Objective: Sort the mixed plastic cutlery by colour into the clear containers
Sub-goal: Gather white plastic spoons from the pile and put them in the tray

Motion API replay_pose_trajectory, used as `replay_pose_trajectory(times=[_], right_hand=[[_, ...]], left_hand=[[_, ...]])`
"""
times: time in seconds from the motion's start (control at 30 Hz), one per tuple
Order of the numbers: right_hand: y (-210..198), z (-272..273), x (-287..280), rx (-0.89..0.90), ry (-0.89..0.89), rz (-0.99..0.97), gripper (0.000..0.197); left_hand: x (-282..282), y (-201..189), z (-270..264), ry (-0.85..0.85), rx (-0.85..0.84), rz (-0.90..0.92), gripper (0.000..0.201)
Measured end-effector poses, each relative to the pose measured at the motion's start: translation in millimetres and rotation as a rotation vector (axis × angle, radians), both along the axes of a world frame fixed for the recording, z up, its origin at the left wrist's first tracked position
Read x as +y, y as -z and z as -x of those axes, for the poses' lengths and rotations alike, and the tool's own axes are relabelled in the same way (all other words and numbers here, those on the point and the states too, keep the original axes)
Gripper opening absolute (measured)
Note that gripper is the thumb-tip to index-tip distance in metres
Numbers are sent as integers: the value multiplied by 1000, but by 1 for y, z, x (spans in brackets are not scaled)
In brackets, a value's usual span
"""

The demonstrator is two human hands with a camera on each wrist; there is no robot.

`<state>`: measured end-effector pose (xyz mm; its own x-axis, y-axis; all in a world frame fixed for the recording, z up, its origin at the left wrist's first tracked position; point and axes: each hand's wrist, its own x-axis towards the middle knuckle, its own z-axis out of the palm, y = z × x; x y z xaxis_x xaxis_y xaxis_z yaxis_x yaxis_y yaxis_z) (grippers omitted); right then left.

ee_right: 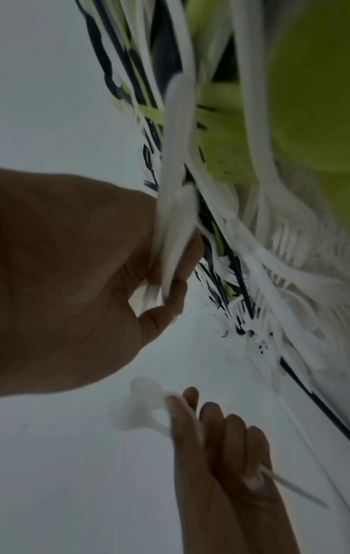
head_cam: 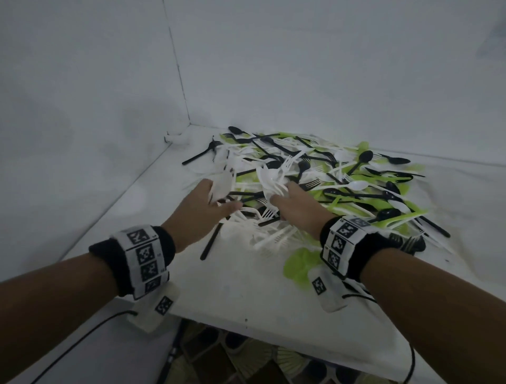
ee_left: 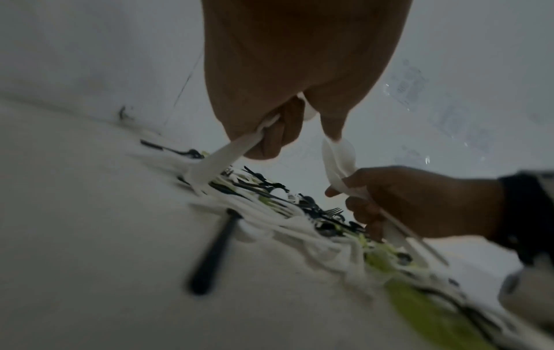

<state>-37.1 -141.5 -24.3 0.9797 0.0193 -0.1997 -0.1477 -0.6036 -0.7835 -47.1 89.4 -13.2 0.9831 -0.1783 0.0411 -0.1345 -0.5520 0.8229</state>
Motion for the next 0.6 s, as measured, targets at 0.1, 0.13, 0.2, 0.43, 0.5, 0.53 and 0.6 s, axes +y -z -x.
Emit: replay_pose_trajectory(times=[0.1, 0.13, 0.2, 0.43, 0.5, 0.53, 0.6], right_hand=[[-1, -3, 11, 22, -44, -1, 40], [0, -5, 14, 24, -48, 15, 38], [3, -9, 17, 21, -58, 52, 38], [10, -22, 29, -38, -102, 159, 52], [12, -25, 29, -35, -94, 156, 49], [14, -26, 28, -35, -95, 158, 46], [14, -28, 27, -29, -98, 165, 48]], left_hand=[[22, 14, 10, 181, -11, -369, 20], [27, 18, 13, 227, -34, -451, 22], [35, 28, 14, 276, -92, -554, 27], [54, 34, -4, 16, 3, -388, 26], [56, 35, -2, 188, -50, -465, 25], [54, 37, 1, 273, -83, -524, 27], [44, 40, 4, 344, -131, -614, 28]])
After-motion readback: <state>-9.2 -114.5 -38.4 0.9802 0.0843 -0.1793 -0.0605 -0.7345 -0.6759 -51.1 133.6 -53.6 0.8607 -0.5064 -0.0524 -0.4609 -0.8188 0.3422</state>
